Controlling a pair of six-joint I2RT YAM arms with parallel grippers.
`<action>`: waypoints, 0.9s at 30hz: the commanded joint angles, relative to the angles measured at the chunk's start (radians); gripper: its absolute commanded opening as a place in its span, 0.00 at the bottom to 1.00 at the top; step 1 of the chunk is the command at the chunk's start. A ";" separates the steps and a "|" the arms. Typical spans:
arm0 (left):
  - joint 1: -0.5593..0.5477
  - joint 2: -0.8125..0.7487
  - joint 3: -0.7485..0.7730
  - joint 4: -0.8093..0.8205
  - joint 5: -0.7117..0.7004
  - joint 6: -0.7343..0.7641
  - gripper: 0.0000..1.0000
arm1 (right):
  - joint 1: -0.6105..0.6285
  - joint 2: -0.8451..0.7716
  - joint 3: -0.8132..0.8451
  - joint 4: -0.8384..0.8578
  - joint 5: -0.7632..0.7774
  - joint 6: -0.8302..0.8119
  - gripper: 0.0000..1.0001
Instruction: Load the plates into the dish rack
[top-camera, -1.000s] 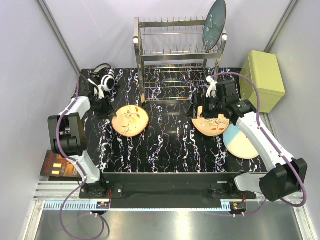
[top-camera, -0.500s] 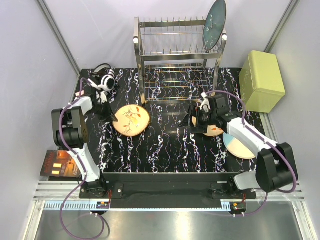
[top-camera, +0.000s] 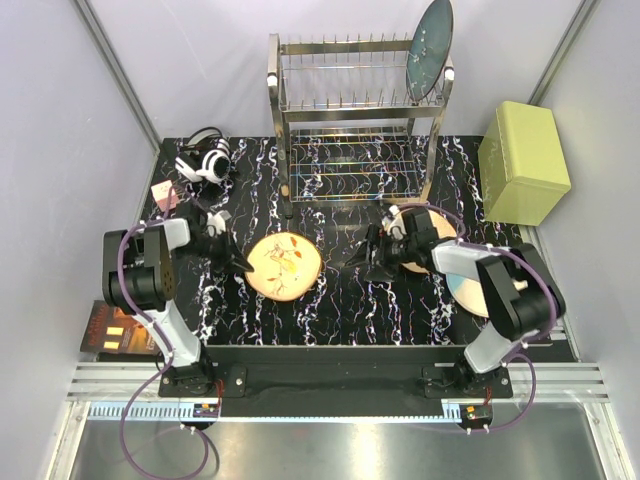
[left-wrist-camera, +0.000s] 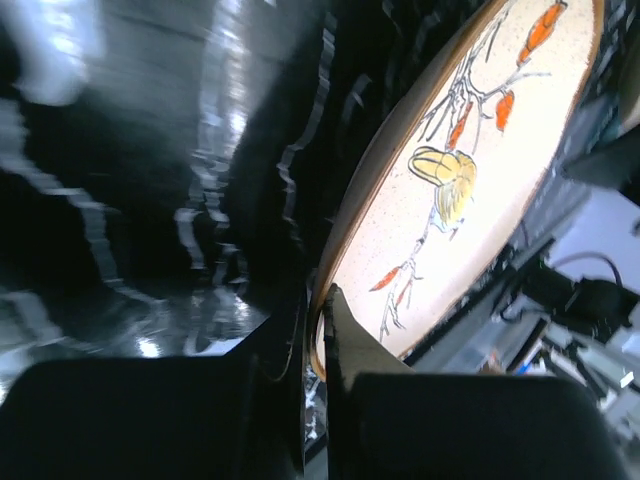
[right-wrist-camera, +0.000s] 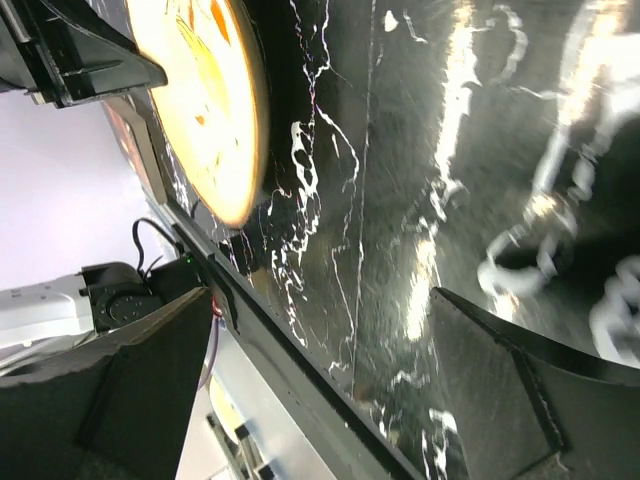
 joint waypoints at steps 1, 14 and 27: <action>-0.067 0.024 -0.015 -0.055 -0.037 0.064 0.00 | 0.061 0.094 0.013 0.227 -0.043 0.053 0.93; -0.205 0.020 -0.009 -0.068 0.018 0.077 0.00 | 0.219 0.361 0.219 0.376 -0.081 0.117 0.84; -0.216 0.040 0.028 -0.056 -0.022 0.060 0.00 | 0.229 0.321 0.204 0.376 -0.081 0.117 0.84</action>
